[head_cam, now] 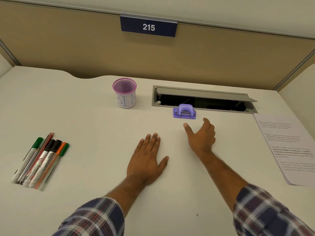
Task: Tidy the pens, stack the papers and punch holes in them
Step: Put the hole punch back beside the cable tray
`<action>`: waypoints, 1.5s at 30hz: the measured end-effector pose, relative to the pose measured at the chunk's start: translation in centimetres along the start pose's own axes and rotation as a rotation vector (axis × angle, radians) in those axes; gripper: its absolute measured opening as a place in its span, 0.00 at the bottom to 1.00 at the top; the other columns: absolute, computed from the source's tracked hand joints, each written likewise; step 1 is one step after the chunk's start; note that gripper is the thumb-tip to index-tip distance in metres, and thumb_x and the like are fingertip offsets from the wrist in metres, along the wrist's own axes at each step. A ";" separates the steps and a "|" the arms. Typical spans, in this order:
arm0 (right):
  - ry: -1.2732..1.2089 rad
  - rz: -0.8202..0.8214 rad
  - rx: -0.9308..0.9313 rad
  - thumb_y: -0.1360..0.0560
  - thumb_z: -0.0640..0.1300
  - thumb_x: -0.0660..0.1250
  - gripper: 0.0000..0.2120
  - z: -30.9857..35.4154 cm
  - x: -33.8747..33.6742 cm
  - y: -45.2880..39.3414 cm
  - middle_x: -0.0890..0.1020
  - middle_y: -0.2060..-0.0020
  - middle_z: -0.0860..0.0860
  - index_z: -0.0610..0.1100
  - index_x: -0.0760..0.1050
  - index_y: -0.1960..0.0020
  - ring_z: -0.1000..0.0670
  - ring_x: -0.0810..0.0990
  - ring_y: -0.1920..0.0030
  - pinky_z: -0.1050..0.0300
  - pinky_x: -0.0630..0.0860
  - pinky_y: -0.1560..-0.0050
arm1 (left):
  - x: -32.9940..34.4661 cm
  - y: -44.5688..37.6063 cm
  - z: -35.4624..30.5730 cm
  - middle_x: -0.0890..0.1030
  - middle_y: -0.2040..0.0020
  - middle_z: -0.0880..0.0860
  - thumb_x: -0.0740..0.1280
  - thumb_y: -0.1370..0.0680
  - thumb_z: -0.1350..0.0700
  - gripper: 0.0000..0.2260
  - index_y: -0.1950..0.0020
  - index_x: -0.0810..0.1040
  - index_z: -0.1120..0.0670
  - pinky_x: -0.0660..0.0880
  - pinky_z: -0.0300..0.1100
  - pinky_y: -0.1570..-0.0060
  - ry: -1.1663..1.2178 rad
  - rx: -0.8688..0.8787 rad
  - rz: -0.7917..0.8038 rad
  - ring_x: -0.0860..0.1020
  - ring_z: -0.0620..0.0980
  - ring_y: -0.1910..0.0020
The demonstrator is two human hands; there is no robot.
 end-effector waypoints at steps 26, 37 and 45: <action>0.138 0.274 -0.424 0.24 0.39 0.68 0.05 -4.0 -4.8 15.2 0.78 0.61 0.54 0.45 0.80 0.58 0.51 0.75 0.56 0.56 0.74 0.53 | 0.0 0.0 -0.1 0.50 0.18 0.47 0.45 0.22 0.34 0.35 0.19 0.51 0.51 0.42 0.44 0.22 -0.003 -0.004 -0.010 0.47 0.47 0.19; 0.032 0.288 -0.401 0.24 0.40 0.67 0.06 -0.6 -4.1 10.8 0.77 0.59 0.59 0.50 0.78 0.57 0.56 0.75 0.55 0.65 0.70 0.57 | -0.3 -1.3 1.6 0.46 0.18 0.48 0.43 0.23 0.31 0.38 0.19 0.49 0.51 0.36 0.44 0.23 -0.045 0.010 0.019 0.42 0.47 0.19; -0.070 0.248 -0.432 0.23 0.40 0.67 0.04 6.0 -2.9 6.4 0.80 0.57 0.53 0.46 0.79 0.56 0.52 0.77 0.57 0.59 0.74 0.54 | -2.0 -2.9 6.9 0.44 0.18 0.47 0.41 0.23 0.30 0.39 0.19 0.45 0.51 0.37 0.43 0.23 -0.047 -0.069 -0.010 0.42 0.45 0.20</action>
Point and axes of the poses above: each hand's wrist, its own y-axis away from the middle knuckle, its own x-axis out of the palm, z = x × y, the point moved 10 cm from there along -y, towards the middle knuckle
